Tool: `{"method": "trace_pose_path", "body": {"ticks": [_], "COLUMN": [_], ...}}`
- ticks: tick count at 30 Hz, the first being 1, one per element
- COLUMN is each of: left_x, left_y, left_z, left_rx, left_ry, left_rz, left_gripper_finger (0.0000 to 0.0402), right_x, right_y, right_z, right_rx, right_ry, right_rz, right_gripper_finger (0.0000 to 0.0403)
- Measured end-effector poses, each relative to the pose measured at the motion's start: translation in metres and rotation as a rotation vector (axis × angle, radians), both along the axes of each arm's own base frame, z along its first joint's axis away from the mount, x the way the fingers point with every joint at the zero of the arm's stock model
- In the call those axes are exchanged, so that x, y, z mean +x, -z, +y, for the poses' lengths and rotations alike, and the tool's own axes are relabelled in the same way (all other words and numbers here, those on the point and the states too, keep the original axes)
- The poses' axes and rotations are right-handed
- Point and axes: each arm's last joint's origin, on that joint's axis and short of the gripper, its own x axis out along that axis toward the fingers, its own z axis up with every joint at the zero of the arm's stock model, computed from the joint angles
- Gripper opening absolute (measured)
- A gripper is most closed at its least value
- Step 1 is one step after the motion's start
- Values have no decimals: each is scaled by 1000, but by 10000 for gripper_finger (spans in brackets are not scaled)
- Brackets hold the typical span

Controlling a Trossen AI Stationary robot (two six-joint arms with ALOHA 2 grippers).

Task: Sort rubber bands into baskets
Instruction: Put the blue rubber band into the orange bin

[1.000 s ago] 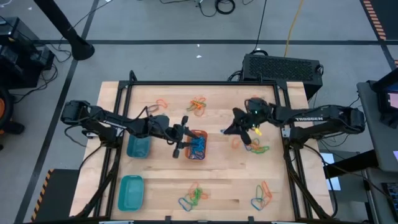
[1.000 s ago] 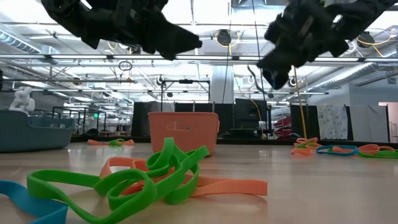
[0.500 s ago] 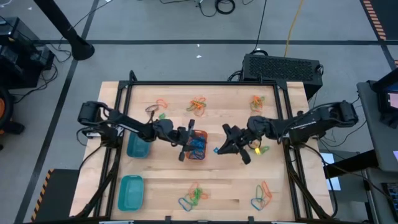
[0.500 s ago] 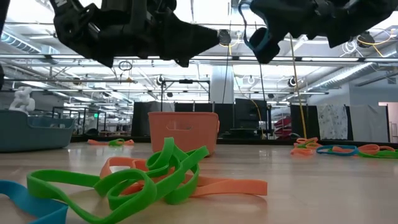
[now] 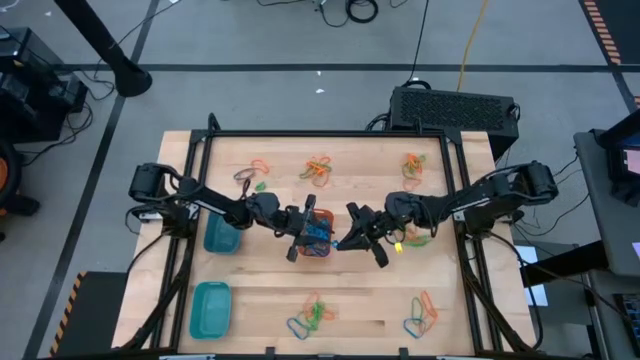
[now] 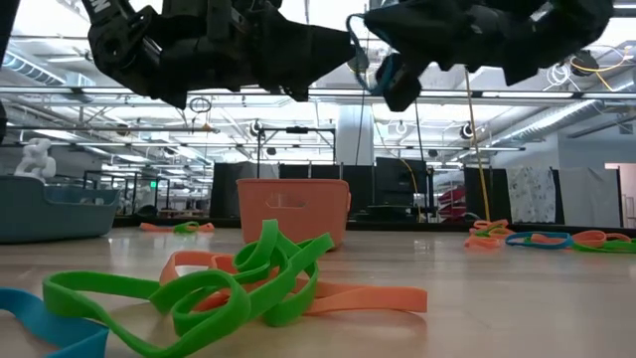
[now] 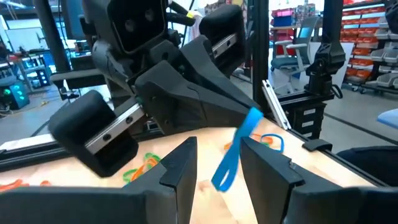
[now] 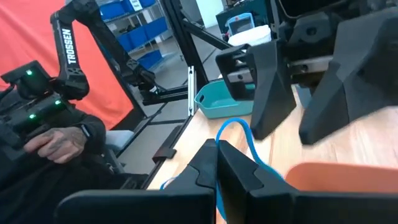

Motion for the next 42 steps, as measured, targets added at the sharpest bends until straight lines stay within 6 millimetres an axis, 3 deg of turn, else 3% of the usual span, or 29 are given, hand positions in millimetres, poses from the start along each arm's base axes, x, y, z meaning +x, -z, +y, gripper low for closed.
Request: {"method": "trace_pose_path", "body": {"ticks": [8,15,42], "left_x": [-1,-1,0], "left_y": [2,10,8], "left_z": [-2,0,0], "left_rx": [1,3,4], "left_ry": [46,43,20], "left_rz": [20,105,90], "left_gripper_finger": [130,130,120], "right_x": [19,14,14], "right_y": [-4,-13,-15], "right_z": [1,1,-3], "right_rx": [-58,-78,-108], "right_ry": [-8,-3,69], "right_rz": [41,44,29], "right_gripper_finger": [0,0,0]}}
